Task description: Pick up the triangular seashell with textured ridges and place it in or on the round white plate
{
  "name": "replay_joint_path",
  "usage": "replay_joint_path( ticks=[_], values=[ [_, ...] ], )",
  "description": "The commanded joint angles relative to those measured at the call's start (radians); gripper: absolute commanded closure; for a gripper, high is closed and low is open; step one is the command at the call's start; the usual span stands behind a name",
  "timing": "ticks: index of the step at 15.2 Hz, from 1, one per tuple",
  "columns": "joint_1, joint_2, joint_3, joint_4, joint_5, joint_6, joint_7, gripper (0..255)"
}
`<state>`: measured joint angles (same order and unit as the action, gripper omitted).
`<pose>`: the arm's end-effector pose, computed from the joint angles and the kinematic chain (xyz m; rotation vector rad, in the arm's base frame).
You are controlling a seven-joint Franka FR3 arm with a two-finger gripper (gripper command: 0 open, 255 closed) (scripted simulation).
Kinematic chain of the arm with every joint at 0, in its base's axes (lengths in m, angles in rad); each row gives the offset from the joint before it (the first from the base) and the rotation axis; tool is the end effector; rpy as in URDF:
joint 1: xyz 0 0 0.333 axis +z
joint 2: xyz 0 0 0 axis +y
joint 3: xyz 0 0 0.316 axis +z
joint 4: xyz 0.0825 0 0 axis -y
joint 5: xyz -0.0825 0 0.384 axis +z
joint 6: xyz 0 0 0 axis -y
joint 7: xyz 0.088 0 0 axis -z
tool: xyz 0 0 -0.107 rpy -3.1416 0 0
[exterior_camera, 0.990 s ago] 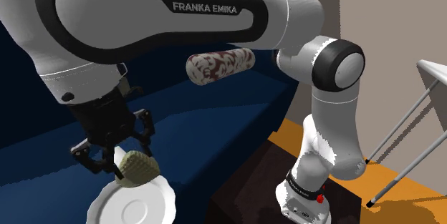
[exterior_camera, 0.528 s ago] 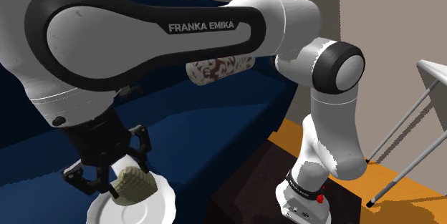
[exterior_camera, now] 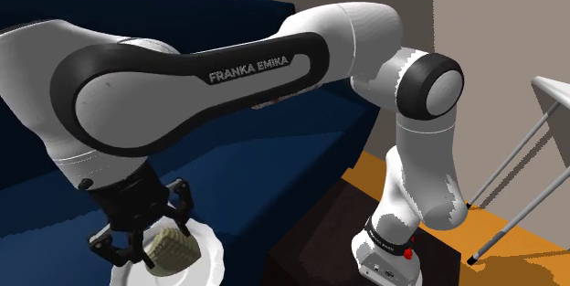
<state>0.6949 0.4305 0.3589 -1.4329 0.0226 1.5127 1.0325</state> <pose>0.3451 0.5413 0.4382 2.9140 0.0187 -0.4605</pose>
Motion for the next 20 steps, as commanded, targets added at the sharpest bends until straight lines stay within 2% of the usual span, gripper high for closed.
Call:
replay_joint_path(
  ticks=[1, 6, 13, 14, 19, 20],
  values=[
    [-0.001, 0.0, -0.001, -0.026, -0.001, 0.027, -0.003, 255],
    [-0.002, 0.01, -0.003, -0.073, -0.004, 0.082, -0.007, 255],
    [-0.002, 0.01, -0.003, -0.072, -0.004, 0.082, -0.007, 255],
    [-0.002, 0.01, -0.003, -0.072, -0.004, 0.082, -0.007, 0],
    [-0.002, 0.01, -0.003, -0.072, -0.004, 0.082, -0.007, 0],
    [0.0, 0.02, -0.004, -0.025, -0.007, 0.045, -0.005, 0]
  ],
)
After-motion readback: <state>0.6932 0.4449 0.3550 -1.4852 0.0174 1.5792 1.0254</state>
